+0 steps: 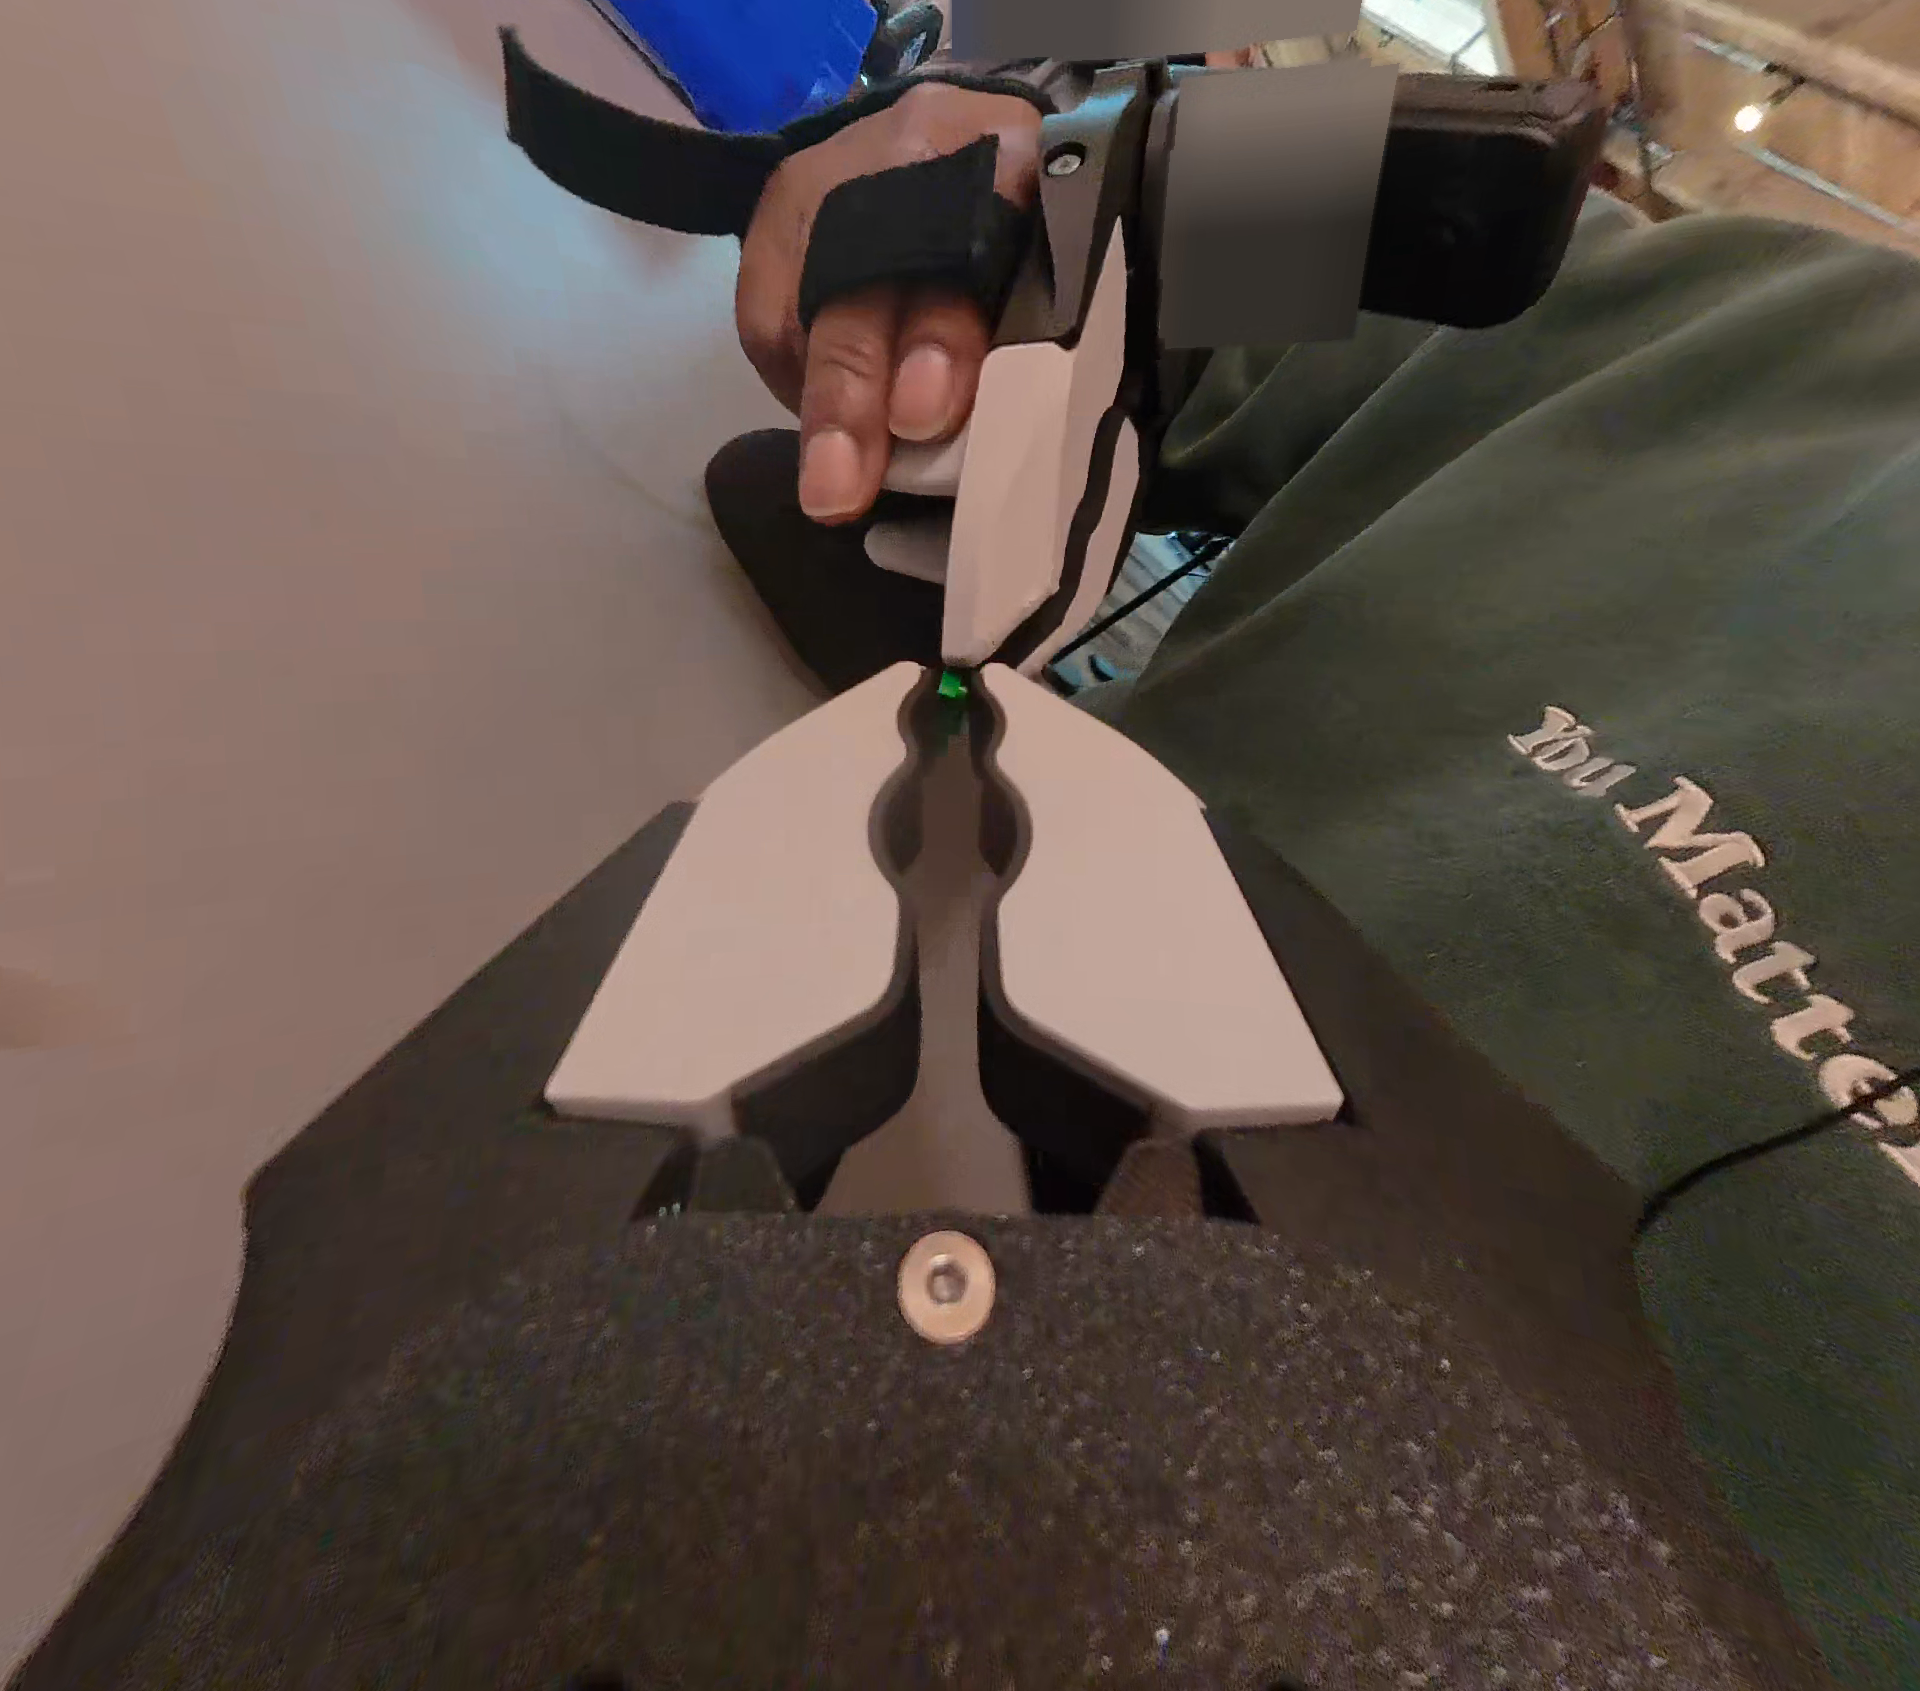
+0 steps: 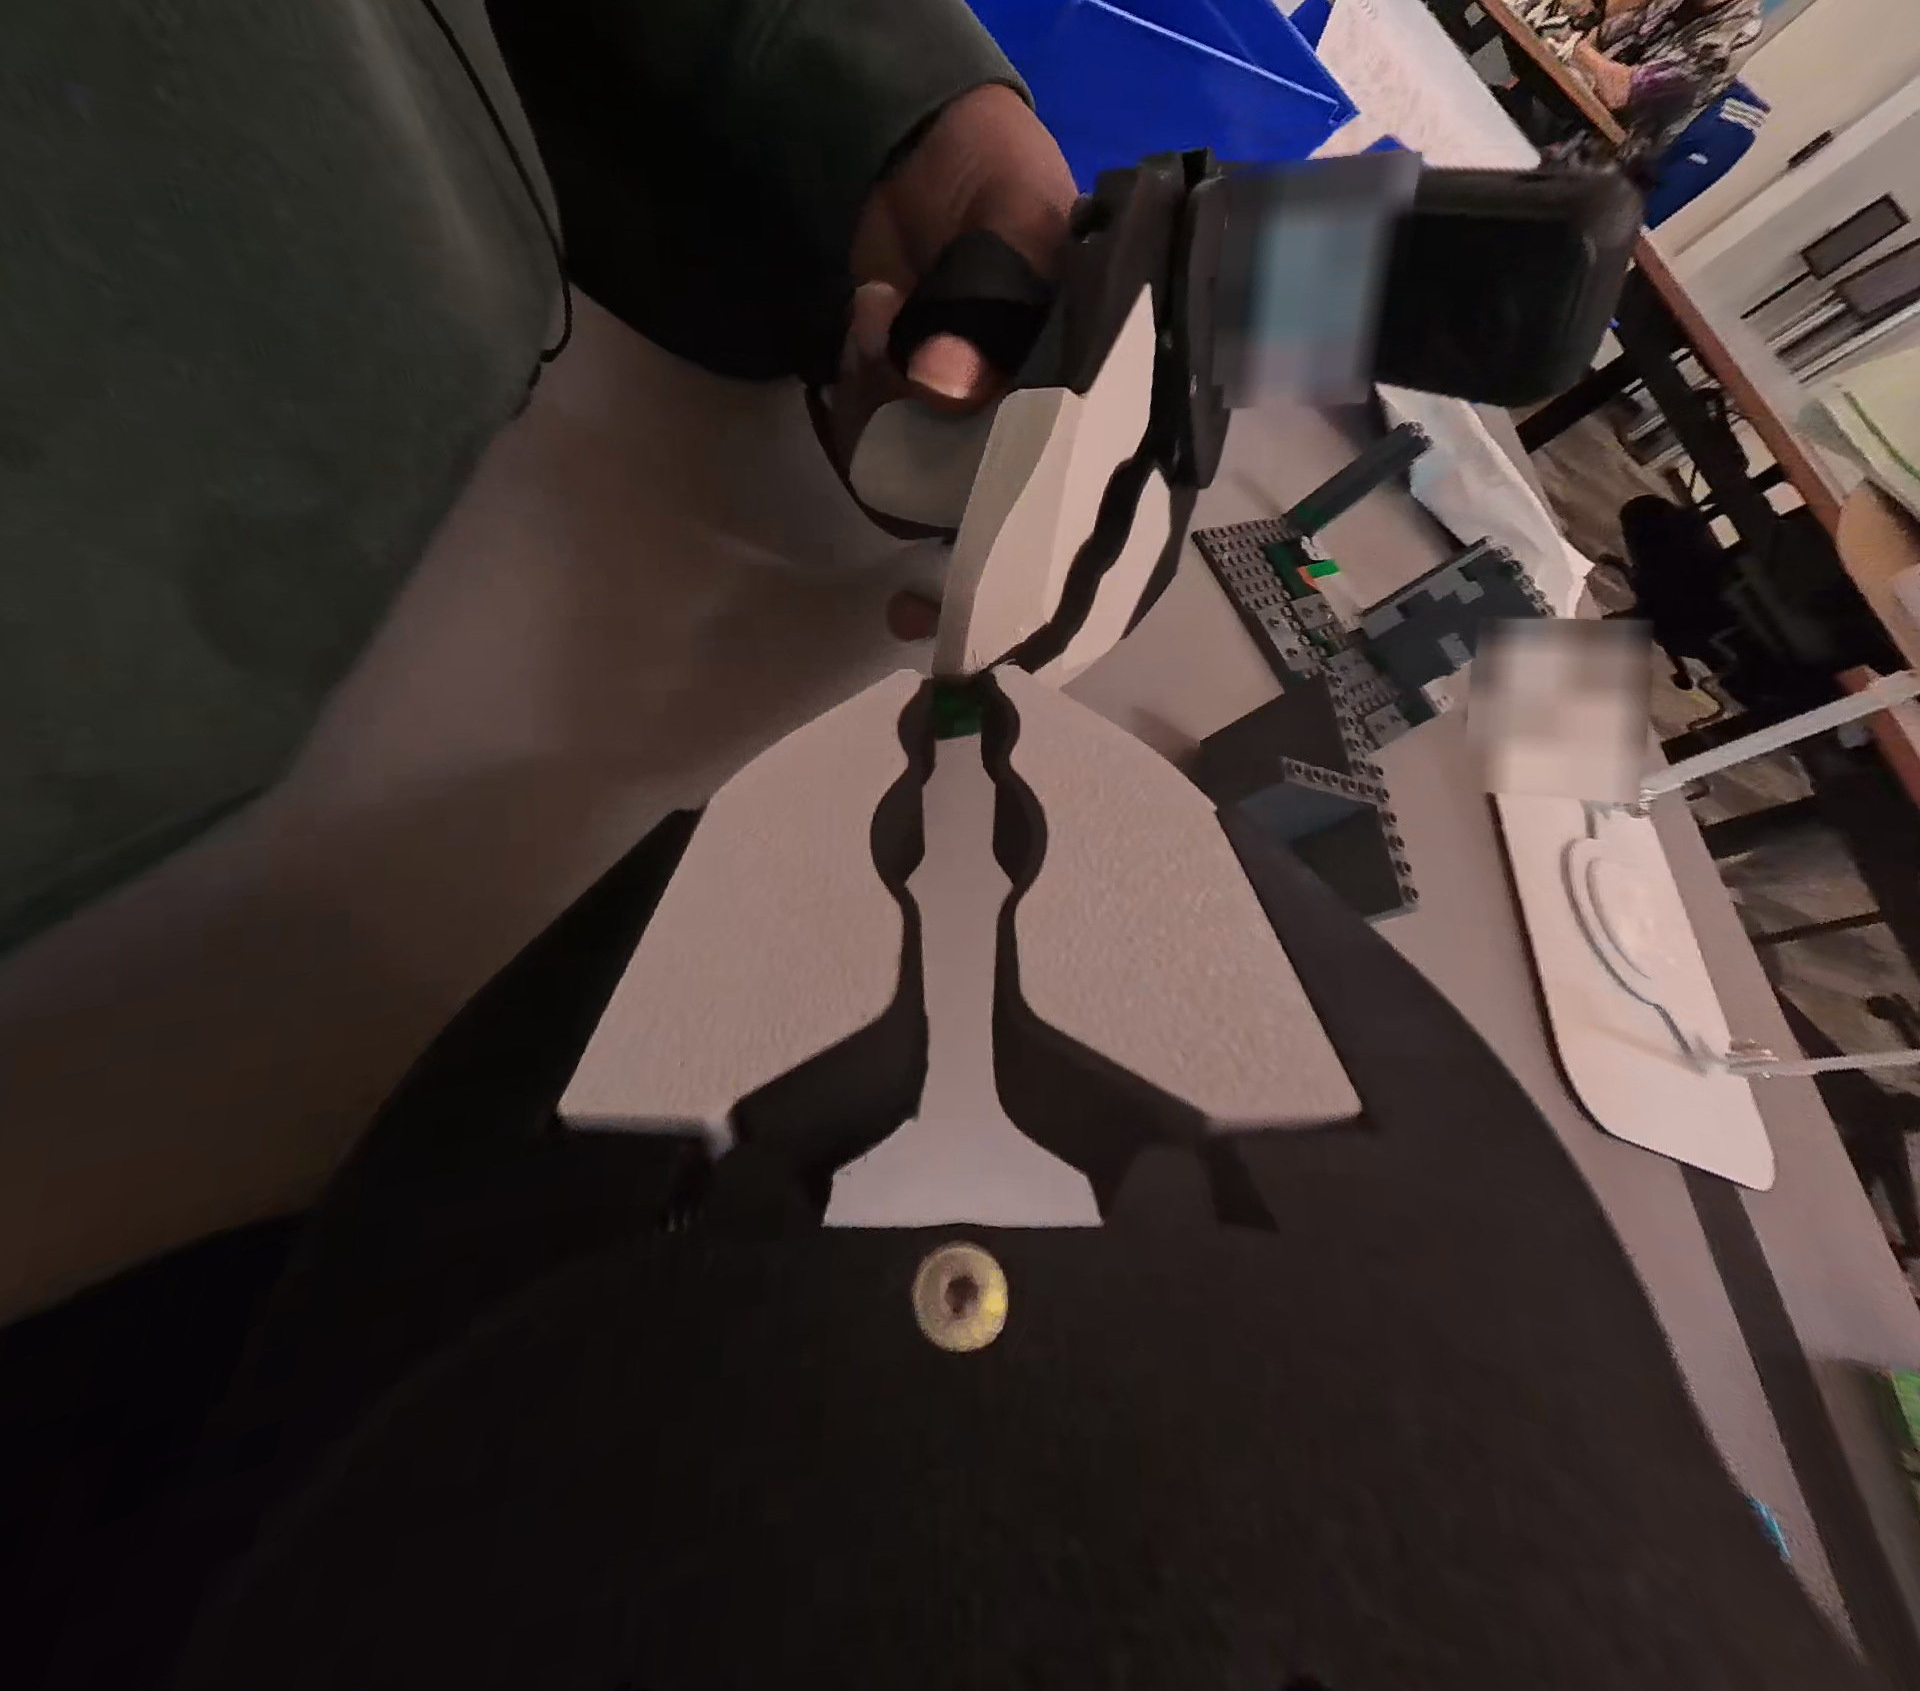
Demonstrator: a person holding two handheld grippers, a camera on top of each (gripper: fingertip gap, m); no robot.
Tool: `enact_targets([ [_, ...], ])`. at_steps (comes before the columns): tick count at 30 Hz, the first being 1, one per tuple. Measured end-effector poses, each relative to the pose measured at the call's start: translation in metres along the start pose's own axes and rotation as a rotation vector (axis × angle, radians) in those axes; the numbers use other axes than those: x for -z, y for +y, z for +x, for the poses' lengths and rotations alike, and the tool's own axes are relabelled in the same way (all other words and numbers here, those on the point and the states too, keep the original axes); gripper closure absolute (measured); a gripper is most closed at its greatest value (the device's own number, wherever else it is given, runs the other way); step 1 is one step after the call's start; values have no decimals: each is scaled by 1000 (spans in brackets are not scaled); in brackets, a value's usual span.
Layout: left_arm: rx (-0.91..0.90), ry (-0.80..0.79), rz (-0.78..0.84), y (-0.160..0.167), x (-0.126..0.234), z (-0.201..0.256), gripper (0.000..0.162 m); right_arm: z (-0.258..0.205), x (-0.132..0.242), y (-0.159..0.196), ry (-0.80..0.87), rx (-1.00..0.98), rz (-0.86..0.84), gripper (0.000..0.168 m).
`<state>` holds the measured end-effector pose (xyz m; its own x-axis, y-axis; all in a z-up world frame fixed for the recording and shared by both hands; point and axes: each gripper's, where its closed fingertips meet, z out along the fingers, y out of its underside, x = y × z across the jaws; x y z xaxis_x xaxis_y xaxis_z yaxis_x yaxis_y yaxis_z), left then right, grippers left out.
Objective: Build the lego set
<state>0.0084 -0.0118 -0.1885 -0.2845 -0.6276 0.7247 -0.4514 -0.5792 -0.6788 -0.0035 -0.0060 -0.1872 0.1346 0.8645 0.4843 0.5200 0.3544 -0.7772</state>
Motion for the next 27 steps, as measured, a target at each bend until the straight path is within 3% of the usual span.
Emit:
enact_targets([
  [3,20,-13,34,-5,3,-6,157,6,0,5,25,-97,-7,162],
  [5,-29,-116,55,-10,12,-19,152,20,3,20,42,-279,-22,163],
  [11,-343,-523,85,-24,52,-38,151,77,8,124,188,-859,-266,163],
  [17,-403,-684,128,-14,80,-32,151,95,1,167,304,-844,-435,162],
  [22,-384,-743,167,-2,99,-32,151,97,2,172,357,-767,-500,164],
  [27,-395,-776,200,-2,109,-27,151,99,13,160,360,-789,-449,147],
])
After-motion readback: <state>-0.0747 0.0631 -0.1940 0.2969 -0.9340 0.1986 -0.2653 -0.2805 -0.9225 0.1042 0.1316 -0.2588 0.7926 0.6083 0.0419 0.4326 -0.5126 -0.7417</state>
